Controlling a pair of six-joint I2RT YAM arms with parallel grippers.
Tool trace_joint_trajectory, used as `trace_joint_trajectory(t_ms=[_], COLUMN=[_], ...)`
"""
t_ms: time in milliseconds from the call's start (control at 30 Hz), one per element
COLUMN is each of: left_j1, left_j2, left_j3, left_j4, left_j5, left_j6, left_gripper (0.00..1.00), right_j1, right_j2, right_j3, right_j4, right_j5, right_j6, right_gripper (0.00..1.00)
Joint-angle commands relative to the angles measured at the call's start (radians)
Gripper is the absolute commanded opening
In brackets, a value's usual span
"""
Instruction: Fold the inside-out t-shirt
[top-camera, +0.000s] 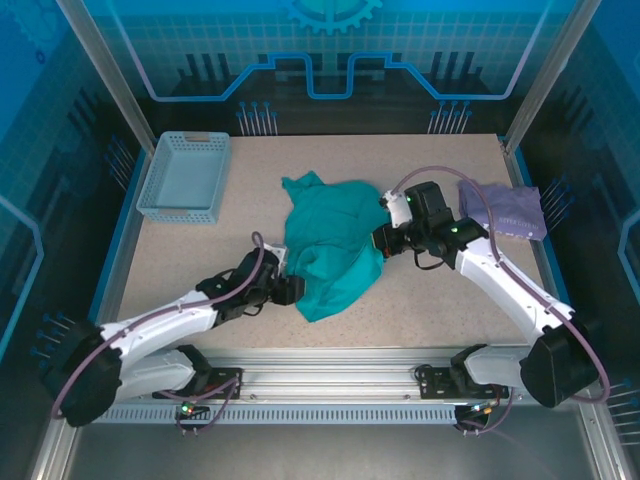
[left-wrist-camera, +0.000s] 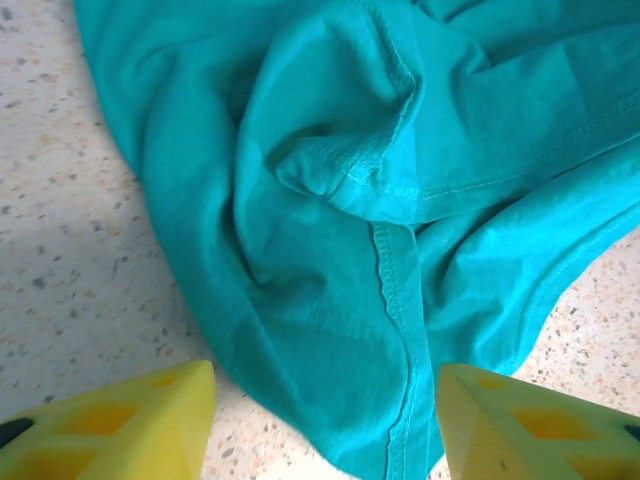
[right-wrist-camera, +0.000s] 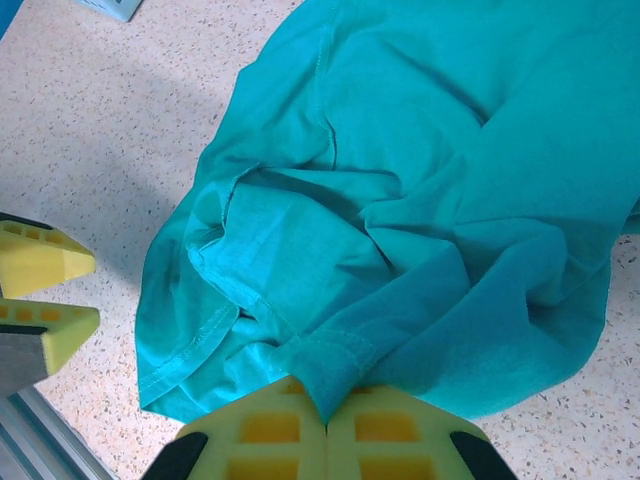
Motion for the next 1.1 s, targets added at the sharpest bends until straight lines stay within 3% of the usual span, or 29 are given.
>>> trace_joint_trajectory(t_ms=[0,167,433,600,667,733,967,1067], left_j1=[-0.014,-0.010,0.031,0.062,0.074,0.086,0.234,0.317], left_j2=[0.084,0.224,0.430,0.491,0.484,0.432,-0.024,-0.190], left_j3=[0.074,0.154,0.293,0.327,0.336,0.335,0.313,0.273], left_j4=[0.047,0.091,0.095,0.105,0.105,0.100,0.091,0.093], left_j5=[-0.020,-0.057,-0.058,-0.002,0.032,0.062,0.204,0.236], left_j6=[0.073,0.165,0.201,0.195,0.188,0.175,0.023,-0.070], left_gripper=[0.57,0.49,0.46,0.27,0.10,0.00,0.00,0.00], right_j1=[-0.029,-0.058,-0.085,-0.097,-0.102,-0.104,-0.106,-0.088], right_j2=[0.020,0.009,-0.037,-0.058,-0.062,-0.066,-0.068,-0.080], right_j3=[0.047,0.047,0.015,-0.004,0.003,0.026,0.264,0.277], right_j4=[-0.033,-0.056,-0.069,-0.081,-0.091,-0.106,-0.219,-0.220], right_j5=[0.006,0.020,0.026,0.052,0.077,0.111,0.355,0.414], right_j6=[-0.004,-0.011,-0.013,-0.019,-0.025,-0.039,-0.142,-0.158], right_gripper=[0.00,0.00,0.00,0.00,0.00,0.00,0.00,0.00])
